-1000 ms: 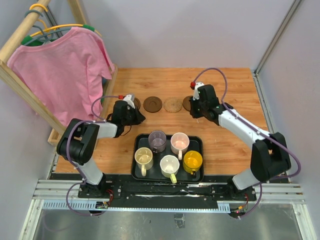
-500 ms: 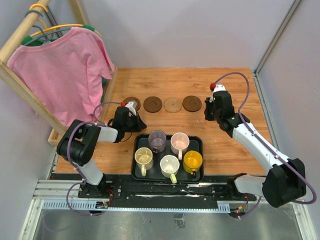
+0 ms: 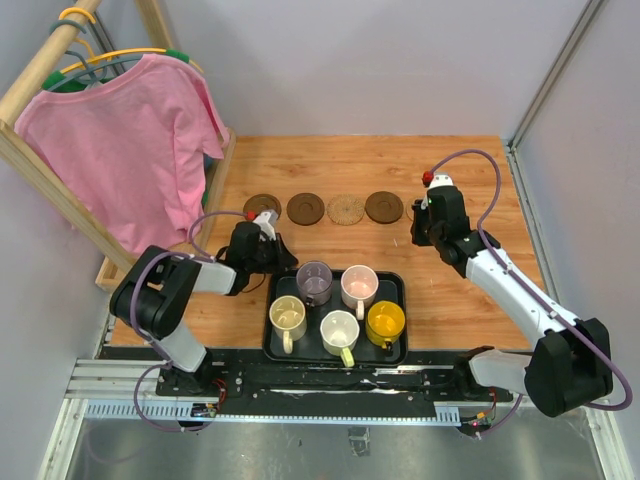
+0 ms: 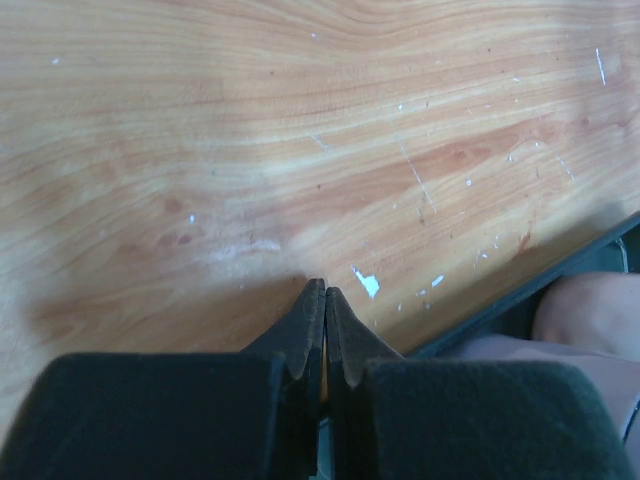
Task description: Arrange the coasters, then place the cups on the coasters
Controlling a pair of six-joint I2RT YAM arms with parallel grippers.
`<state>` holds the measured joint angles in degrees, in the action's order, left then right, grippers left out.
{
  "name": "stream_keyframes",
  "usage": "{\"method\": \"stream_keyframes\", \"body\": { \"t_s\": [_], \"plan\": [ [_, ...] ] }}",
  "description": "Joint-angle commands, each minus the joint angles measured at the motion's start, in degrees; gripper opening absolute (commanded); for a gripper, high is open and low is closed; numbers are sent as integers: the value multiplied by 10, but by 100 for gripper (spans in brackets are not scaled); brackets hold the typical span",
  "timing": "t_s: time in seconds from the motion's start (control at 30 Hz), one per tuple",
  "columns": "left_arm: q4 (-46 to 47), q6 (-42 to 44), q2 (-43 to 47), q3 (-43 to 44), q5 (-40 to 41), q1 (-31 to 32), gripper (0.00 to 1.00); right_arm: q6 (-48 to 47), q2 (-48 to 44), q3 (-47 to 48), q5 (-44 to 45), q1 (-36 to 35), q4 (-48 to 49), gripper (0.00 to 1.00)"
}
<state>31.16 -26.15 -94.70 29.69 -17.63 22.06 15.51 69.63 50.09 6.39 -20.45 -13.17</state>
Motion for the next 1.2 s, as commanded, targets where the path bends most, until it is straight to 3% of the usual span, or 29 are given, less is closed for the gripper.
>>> {"method": "stream_keyframes", "body": {
  "t_s": [0.0,0.37,0.63,0.67,0.77,0.83,0.97,1.17],
  "plan": [
    [-52,-6,33,-43,1,8,3,14,-2,-4,-6,7,-2,17],
    [-76,-8,62,-38,53,9,4,12,8,-4,-7,8,9,17],
    [-134,-22,147,0,205,8,8,-1,0,-8,13,13,-34,17],
    [-152,-22,163,5,225,8,11,1,-4,-13,12,13,-38,18],
    [-201,-20,223,8,263,8,25,0,-7,-27,-3,14,-55,42],
    [-226,-30,262,-3,272,8,35,3,-5,-35,-9,14,-69,50],
    [-280,-49,334,-41,278,8,47,9,-10,-62,-29,14,-73,51],
    [-361,-79,429,-102,238,8,48,6,-18,-99,-82,14,-53,51]
  ]
}}
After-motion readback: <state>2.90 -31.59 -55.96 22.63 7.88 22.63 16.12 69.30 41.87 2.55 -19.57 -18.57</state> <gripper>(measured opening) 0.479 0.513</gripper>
